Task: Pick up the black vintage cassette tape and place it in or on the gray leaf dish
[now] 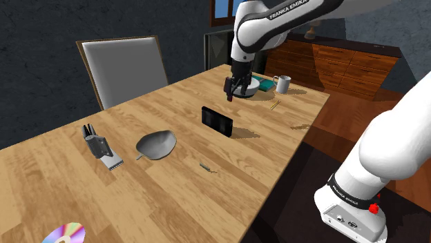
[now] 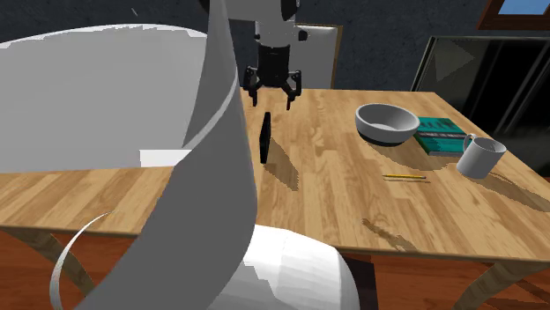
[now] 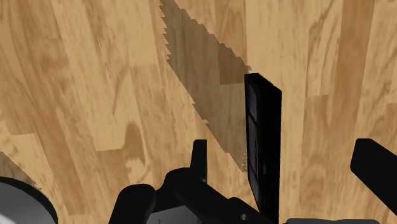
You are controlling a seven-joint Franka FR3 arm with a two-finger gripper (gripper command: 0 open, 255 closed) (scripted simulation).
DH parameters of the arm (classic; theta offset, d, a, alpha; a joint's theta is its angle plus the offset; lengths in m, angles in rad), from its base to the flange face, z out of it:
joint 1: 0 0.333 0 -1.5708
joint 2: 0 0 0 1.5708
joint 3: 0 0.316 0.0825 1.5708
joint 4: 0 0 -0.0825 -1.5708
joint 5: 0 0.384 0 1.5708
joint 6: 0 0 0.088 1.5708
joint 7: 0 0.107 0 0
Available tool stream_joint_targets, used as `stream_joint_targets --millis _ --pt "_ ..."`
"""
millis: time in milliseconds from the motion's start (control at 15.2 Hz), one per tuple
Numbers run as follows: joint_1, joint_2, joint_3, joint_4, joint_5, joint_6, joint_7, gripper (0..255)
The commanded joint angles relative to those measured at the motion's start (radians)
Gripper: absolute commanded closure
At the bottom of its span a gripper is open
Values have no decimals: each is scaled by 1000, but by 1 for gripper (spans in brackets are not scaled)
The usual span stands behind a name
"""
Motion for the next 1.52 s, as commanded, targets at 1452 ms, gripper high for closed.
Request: stream_joint_targets --millis 1452 --pt "43 426 36 172 -99 236 60 0"
